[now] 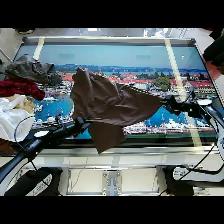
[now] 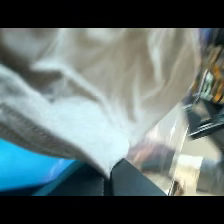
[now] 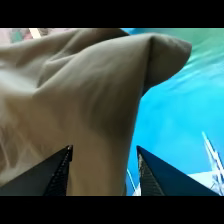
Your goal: Fold the shirts.
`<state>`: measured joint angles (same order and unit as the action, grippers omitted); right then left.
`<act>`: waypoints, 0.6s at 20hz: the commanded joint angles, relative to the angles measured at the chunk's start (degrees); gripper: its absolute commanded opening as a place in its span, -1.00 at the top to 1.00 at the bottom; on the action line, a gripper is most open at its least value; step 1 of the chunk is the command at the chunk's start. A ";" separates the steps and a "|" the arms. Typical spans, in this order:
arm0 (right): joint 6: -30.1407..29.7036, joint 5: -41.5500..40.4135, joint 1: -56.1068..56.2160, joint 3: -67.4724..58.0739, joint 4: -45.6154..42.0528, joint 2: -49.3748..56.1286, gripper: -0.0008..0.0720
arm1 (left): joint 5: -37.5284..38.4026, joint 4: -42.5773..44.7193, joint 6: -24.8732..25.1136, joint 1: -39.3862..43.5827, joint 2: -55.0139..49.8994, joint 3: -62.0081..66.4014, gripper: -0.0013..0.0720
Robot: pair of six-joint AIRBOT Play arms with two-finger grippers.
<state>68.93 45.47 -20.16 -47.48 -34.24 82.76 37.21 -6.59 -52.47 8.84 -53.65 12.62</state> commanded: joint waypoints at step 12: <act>-4.94 20.44 6.49 -25.57 -5.33 -12.00 0.95 | -3.54 13.18 1.66 -25.99 23.47 16.48 0.95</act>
<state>61.14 55.24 -13.17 -65.82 -32.95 78.98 33.87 -1.93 -48.47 -8.78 -38.28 21.12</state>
